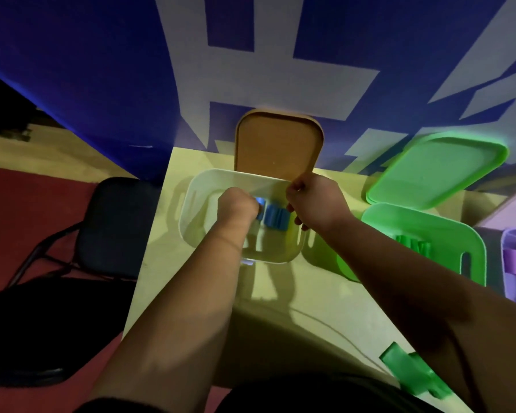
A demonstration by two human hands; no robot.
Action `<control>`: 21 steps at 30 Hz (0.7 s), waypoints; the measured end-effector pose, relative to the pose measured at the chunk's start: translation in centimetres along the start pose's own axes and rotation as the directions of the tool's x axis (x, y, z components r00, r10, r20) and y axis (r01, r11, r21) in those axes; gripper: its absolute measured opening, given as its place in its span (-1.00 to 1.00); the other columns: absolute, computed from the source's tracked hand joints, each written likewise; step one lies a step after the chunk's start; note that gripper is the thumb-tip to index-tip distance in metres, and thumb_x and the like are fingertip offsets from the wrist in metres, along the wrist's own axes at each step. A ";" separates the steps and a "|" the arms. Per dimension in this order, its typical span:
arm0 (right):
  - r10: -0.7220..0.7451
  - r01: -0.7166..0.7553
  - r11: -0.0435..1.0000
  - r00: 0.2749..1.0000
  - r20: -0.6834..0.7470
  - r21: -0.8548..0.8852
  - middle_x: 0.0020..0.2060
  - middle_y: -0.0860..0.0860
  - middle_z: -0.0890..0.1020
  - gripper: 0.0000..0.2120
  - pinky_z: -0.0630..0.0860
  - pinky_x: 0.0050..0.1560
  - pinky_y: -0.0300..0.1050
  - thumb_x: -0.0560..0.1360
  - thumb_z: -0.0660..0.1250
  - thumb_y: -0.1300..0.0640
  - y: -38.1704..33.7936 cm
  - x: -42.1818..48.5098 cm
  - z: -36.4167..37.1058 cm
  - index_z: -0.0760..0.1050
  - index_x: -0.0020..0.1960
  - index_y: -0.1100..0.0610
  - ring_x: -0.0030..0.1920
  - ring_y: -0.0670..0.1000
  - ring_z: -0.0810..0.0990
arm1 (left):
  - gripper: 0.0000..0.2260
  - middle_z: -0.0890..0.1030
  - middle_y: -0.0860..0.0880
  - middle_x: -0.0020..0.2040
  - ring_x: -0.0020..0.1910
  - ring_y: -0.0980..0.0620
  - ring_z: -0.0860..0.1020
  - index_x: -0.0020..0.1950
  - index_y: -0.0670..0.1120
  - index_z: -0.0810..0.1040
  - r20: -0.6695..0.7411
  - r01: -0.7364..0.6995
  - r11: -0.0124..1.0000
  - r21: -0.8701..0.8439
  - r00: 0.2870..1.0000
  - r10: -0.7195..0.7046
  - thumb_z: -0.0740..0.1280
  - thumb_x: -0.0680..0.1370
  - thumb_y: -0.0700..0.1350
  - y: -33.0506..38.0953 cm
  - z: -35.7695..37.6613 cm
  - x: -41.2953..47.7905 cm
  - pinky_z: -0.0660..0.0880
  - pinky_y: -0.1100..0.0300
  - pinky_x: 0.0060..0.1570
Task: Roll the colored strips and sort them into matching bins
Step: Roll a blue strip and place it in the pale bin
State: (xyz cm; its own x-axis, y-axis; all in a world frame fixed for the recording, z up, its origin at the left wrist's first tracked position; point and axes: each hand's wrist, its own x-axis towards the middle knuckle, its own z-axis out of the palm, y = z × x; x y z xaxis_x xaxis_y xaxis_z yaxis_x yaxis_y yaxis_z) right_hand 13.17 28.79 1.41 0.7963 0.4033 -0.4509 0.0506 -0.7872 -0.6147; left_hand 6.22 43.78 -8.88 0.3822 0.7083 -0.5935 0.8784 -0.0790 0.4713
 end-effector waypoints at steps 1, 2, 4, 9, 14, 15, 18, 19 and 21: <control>-0.001 0.001 1.000 1.000 0.010 0.001 -0.32 0.07 0.73 -0.83 0.71 -0.34 0.19 0.57 0.26 0.09 0.1 0.1 0.0 0.60 -0.12 0.06 -0.46 0.15 0.70 | -0.79 0.74 -0.17 0.15 0.17 -0.21 0.70 0.18 -0.18 0.74 0.006 0.003 1.000 0.021 1.000 -0.003 0.43 0.59 -0.16 0.0 0.2 0.2 0.54 0.16 0.04; -0.005 0.005 1.000 1.000 0.023 0.003 -0.33 0.07 0.73 -0.83 0.71 -0.34 0.19 0.58 0.26 0.09 0.2 0.2 -0.1 0.60 -0.11 0.06 -0.46 0.15 0.70 | -0.78 0.74 -0.17 0.16 0.18 -0.21 0.70 0.19 -0.19 0.73 0.016 0.001 1.000 0.029 1.000 -0.002 0.43 0.59 -0.17 0.1 0.3 0.3 0.57 0.14 0.05; -0.011 0.010 1.000 0.999 0.044 0.013 -0.33 0.08 0.73 -0.83 0.72 -0.34 0.19 0.57 0.26 0.10 0.3 0.4 -0.3 0.60 -0.10 0.07 -0.45 0.16 0.71 | -0.79 0.73 -0.14 0.14 0.14 -0.18 0.71 0.15 -0.17 0.73 0.018 -0.002 0.996 0.088 1.000 0.000 0.47 0.55 -0.13 0.2 0.5 0.2 0.53 0.18 -0.02; -0.019 0.016 0.999 0.997 0.076 0.041 -0.30 0.11 0.74 -0.85 0.71 -0.35 0.18 0.59 0.27 0.11 0.8 0.6 -0.6 0.61 -0.05 0.09 -0.45 0.16 0.71 | -0.79 0.64 -0.07 -0.11 -0.07 -0.13 0.66 0.01 -0.13 0.73 0.023 0.020 0.993 0.120 0.999 -0.023 0.60 0.46 -0.07 0.1 1.0 0.1 0.45 0.22 -0.13; -0.018 0.009 0.996 0.995 0.101 0.085 -0.22 0.12 0.74 -0.88 0.69 -0.38 0.05 0.62 0.30 0.12 1.0 0.5 -0.7 0.61 0.02 0.10 -0.43 0.11 0.71 | -0.81 0.74 -0.08 -0.02 -0.06 -0.12 0.66 0.04 -0.10 0.78 0.053 -0.001 0.992 0.127 0.999 -0.006 0.62 0.44 -0.12 -0.1 1.8 0.2 0.49 0.21 -0.05; -0.016 0.005 0.995 0.994 0.111 0.100 -0.22 0.11 0.74 -0.88 0.66 -0.41 -0.01 0.63 0.30 0.13 1.0 0.5 -0.8 0.61 0.04 0.11 -0.43 0.08 0.71 | -0.80 0.74 -0.08 -0.02 -0.08 -0.11 0.64 0.04 -0.10 0.78 0.056 0.004 0.992 0.129 0.998 -0.011 0.62 0.45 -0.12 0.0 1.9 0.2 0.48 0.21 -0.04; -0.007 -0.020 0.984 0.989 0.150 0.178 -0.22 0.10 0.75 -0.88 0.56 -0.45 -0.12 0.65 0.31 0.15 1.1 0.1 -1.0 0.60 0.04 0.14 -0.45 0.03 0.69 | -0.81 0.73 -0.07 -0.03 -0.07 -0.11 0.64 0.03 -0.09 0.77 0.042 0.015 0.995 0.100 0.999 -0.019 0.65 0.46 -0.10 0.0 1.6 -0.1 0.48 0.20 -0.04; -0.005 -0.025 0.980 0.988 0.153 0.197 -0.22 0.09 0.75 -0.87 0.55 -0.46 -0.12 0.66 0.30 0.14 1.2 -0.1 -1.2 0.60 0.03 0.15 -0.45 0.03 0.69 | -0.81 0.73 -0.07 -0.02 -0.06 -0.11 0.66 0.02 -0.09 0.77 0.028 0.020 0.995 0.099 0.999 -0.023 0.64 0.46 -0.09 0.2 1.4 -0.4 0.49 0.19 -0.04; -0.001 -0.028 0.978 0.990 0.142 0.206 -0.23 0.05 0.76 -0.85 0.53 -0.47 -0.14 0.67 0.29 0.13 1.5 -0.6 -1.7 0.60 0.02 0.14 -0.43 0.03 0.70 | -0.81 0.75 -0.07 0.02 -0.01 -0.13 0.70 0.03 -0.10 0.76 -0.014 0.021 0.995 0.098 1.000 -0.020 0.62 0.47 -0.06 0.4 0.9 -0.7 0.54 0.17 -0.04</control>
State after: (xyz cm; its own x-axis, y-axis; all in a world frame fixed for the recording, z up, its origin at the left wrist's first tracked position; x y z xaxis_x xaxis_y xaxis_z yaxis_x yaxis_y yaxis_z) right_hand 13.84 26.59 1.89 0.7025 0.4665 -0.5374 -0.0972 -0.6852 -0.7218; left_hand 6.60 42.61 -8.90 0.3605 0.7195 -0.5936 0.9103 -0.1324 0.3922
